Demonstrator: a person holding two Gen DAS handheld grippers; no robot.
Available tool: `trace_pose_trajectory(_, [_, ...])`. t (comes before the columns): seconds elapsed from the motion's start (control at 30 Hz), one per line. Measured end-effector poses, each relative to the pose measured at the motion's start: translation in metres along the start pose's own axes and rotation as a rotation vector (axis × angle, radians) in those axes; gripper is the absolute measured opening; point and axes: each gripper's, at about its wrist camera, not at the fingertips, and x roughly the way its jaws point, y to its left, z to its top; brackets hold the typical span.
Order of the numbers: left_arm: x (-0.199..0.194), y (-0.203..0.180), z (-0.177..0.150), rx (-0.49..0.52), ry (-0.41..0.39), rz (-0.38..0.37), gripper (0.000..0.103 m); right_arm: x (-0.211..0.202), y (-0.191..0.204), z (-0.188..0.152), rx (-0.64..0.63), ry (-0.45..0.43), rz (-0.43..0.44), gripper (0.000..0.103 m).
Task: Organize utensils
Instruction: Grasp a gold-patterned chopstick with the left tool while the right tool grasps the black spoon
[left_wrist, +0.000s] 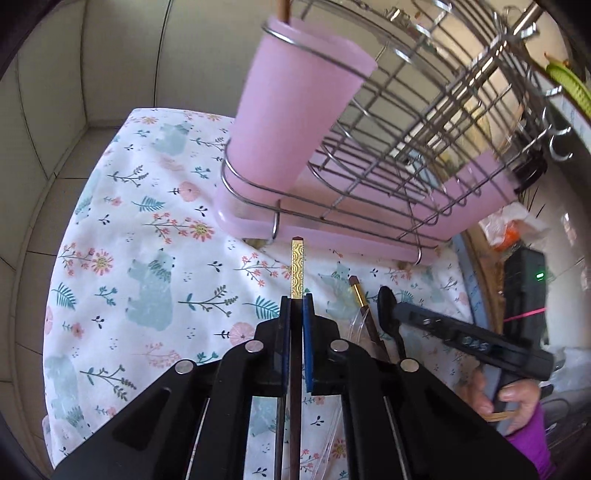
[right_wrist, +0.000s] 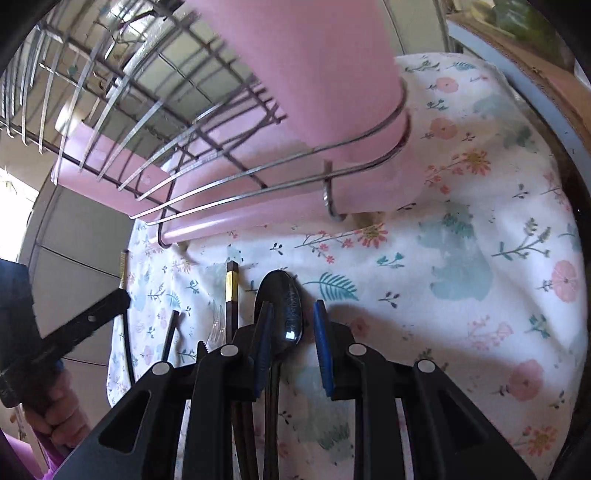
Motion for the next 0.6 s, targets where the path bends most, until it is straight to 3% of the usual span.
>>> trace_pose_trajectory(0.1, [-0.017, 0.010, -0.002, -0.015, -0.017, -0.015, 0.005, 0.005, 0.003, -0.002, -0.016, -0.004, -0.008, 0.004])
trace_pose_trajectory(0.37, [-0.037, 0.006, -0.005, -0.028, -0.079, -0.032, 0.005, -0.029, 0.005, -0.016, -0.013, -0.114, 0.031, 0.001])
trace_pose_trajectory(0.6, [-0.076, 0.010, -0.002, -0.055, -0.169, -0.043, 0.005, -0.093, 0.014, -0.031, -0.050, -0.301, 0.028, 0.001])
